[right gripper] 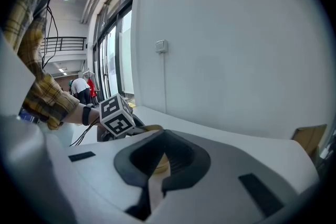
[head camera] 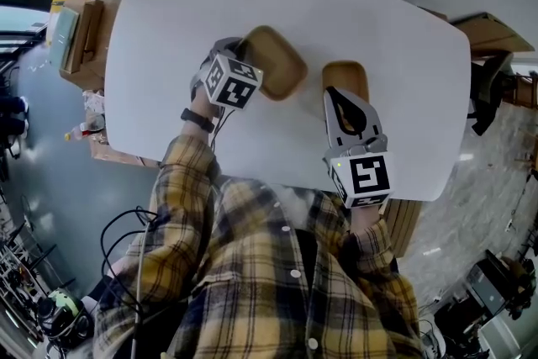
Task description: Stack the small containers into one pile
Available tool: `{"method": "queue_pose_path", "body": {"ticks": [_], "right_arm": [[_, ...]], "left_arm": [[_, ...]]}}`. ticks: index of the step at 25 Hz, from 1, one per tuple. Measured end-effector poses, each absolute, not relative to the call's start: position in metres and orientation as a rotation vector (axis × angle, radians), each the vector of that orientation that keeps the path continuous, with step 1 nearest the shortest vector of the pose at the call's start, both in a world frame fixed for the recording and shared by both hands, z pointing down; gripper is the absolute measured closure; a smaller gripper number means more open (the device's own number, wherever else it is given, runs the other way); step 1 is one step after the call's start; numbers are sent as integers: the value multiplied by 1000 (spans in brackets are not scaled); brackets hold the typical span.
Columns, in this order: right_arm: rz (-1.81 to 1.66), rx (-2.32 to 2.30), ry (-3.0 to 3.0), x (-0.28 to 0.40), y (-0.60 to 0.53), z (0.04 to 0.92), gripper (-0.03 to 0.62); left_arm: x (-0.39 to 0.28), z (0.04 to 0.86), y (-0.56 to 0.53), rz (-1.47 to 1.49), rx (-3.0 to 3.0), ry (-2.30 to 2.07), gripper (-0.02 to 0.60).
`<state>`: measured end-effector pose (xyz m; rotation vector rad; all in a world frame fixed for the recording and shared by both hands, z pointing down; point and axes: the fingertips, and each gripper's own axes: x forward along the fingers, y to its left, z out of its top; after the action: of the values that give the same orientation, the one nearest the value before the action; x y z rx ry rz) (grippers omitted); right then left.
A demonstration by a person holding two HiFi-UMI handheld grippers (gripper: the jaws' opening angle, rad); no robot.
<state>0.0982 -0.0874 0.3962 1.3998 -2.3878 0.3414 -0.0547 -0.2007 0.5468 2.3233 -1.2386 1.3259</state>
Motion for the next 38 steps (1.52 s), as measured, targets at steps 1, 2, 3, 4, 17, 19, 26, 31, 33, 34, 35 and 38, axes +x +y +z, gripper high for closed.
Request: {"method": "queue_pose_path", "body": {"ticks": [1,2,3,4,17,19,26,31,33,34,35,38], "right_arm": [[343,1401,-2387,97,-88,397,580],[345,1401,-2388,96,-88,397,580],[345,1400,-2389,95,-87,397,580],[346,1398,-2391,95,-87,396,580],[357,1385,-2398,94,-82,397,580],[355,1385,-2393,97,-82,397,580],[334,1394,-2391,102,-79,392,580],[323,1390,-2394,99,-79,390,580],[319,1388,-2395,99,-79,389,580],[317,1388,-2395,99,-78,388,580],[316,1389,-2395,100,-78,388,580],[311,1396,-2395,101,-77,386,580]], "left_arm": [[-55,548,-201,1325,2325,-1238,554],[-56,549,-200,1326,2323,-1239,555],[-57,550,-200,1329,2320,-1242,555],[-57,550,-200,1331,2318,-1244,555],[-57,555,-201,1336,2323,-1279,555],[-53,554,-202,1307,2329,-1272,555],[-45,540,-203,1180,2345,-1247,548],[-51,539,-200,1132,2329,-1200,434],[-52,539,-198,1101,2315,-1194,417],[-52,538,-196,1081,2308,-1191,401],[-51,536,-194,1062,2302,-1185,385],[-51,531,-188,1015,2300,-1180,365]]}}
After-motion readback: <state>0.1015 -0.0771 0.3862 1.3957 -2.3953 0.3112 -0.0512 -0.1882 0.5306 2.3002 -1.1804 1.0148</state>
